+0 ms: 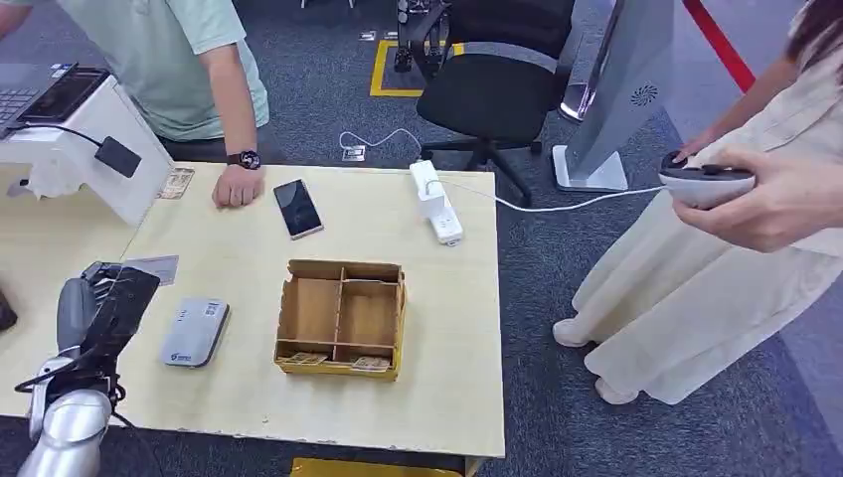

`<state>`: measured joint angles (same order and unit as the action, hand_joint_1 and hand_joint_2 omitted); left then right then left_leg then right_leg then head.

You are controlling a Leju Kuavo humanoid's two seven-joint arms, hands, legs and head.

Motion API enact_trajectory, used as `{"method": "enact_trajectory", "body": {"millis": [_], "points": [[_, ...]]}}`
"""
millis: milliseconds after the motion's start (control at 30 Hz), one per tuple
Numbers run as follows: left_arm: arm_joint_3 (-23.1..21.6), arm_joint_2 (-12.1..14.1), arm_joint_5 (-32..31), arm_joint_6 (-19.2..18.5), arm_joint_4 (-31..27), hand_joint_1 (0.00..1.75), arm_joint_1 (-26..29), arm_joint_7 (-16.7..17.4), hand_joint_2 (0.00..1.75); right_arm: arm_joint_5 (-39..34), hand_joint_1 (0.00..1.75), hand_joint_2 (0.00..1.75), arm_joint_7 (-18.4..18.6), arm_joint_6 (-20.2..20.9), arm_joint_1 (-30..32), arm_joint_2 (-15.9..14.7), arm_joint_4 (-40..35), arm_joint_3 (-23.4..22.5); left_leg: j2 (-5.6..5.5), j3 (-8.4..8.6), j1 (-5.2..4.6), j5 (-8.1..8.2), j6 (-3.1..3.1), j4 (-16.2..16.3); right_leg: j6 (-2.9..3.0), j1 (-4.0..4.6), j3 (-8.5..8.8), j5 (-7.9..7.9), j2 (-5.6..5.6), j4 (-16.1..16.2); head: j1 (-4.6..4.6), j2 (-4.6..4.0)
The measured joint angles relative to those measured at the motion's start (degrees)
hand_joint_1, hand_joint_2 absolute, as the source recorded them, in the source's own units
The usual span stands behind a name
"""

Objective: Pass the card to the sensor for recognition and then transmit it.

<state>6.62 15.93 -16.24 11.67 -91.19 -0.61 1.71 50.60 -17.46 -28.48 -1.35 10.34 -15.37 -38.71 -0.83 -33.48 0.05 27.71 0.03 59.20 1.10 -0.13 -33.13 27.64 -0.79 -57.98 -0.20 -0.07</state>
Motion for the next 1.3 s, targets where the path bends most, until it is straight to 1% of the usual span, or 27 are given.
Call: {"method": "enact_trajectory", "body": {"millis": [100,200,367,433,600,733,900,1000,1133,1300], "points": [[0.74,0.59,0.24,-0.63,0.00,1.75,0.61,0.42,1.75,0.07,0.00,0.00,-0.02,0.00,0.01,0.00,0.00,-0.20,-0.02,-0.01,0.00,0.00,0.00,0.00,0.00,0.00,0.01,0.00,0.02,0.00,-0.02,0.02],[1.25,1.49,-0.13,-2.05,0.00,1.75,1.56,3.15,1.75,0.22,0.00,0.00,0.00,-0.02,0.01,0.00,0.00,-0.31,-0.01,0.00,0.00,0.01,-0.01,-0.01,0.00,0.00,0.01,0.00,-0.01,0.00,0.02,0.00],[2.82,2.52,-1.01,-5.40,0.04,1.75,3.46,5.31,1.75,0.94,0.00,0.00,0.28,0.00,0.04,0.00,0.00,-0.72,-0.02,-0.01,0.00,0.01,-0.01,-0.01,0.01,0.00,0.00,0.02,0.01,0.00,0.00,0.02],[3.34,2.71,-1.69,-6.80,0.11,1.75,3.91,5.57,1.75,1.24,0.00,0.00,0.33,0.00,0.05,0.00,0.00,-0.87,-0.02,-0.02,0.00,0.01,-0.01,-0.01,0.02,0.00,0.00,0.02,0.03,0.00,0.00,0.00],[3.56,3.06,-2.01,-7.78,0.17,1.75,4.37,6.14,1.75,1.27,0.00,0.00,0.35,0.02,0.03,0.00,0.00,-1.29,-0.03,-0.02,0.00,0.01,-0.01,-0.01,0.02,0.00,0.00,0.02,0.04,0.00,0.02,0.00],[3.56,3.11,-2.51,-11.05,0.44,1.75,4.47,7.32,1.75,1.60,0.00,0.00,0.24,-0.02,-0.01,0.00,0.00,-1.33,-0.03,-0.01,0.00,0.01,-0.01,-0.01,0.02,0.00,0.00,0.02,0.04,0.00,0.02,0.00],[3.50,3.59,-2.43,-14.94,1.42,1.75,4.67,7.32,1.75,2.42,0.00,0.00,0.35,0.00,-0.19,-0.02,0.00,-1.33,-0.02,-0.01,0.00,0.01,-0.01,-0.01,0.02,0.00,0.00,0.02,0.03,0.00,0.04,0.00],[3.30,3.61,-2.32,-15.98,2.14,1.75,4.66,7.37,1.75,2.56,0.00,0.00,0.59,0.02,-0.37,-0.02,0.00,-1.33,-0.02,-0.01,0.00,0.01,-0.01,-0.01,0.02,0.00,-0.01,0.02,0.03,0.00,0.00,0.02],[2.65,3.96,-1.68,-18.47,3.45,1.75,4.54,8.22,1.75,3.23,0.00,0.00,0.68,0.09,-0.56,-0.07,0.00,-1.33,-0.01,-0.01,0.00,0.01,-0.01,-0.01,0.02,0.00,-0.02,0.02,0.02,0.00,0.02,0.00],[1.48,4.44,-1.66,-19.01,5.22,1.75,4.52,8.11,1.75,3.56,0.00,0.00,0.70,0.07,-0.66,-0.22,0.07,-1.33,-0.01,-0.01,0.00,0.01,-0.01,-0.01,0.02,0.00,-0.01,0.02,0.02,0.00,0.02,0.00]]}}
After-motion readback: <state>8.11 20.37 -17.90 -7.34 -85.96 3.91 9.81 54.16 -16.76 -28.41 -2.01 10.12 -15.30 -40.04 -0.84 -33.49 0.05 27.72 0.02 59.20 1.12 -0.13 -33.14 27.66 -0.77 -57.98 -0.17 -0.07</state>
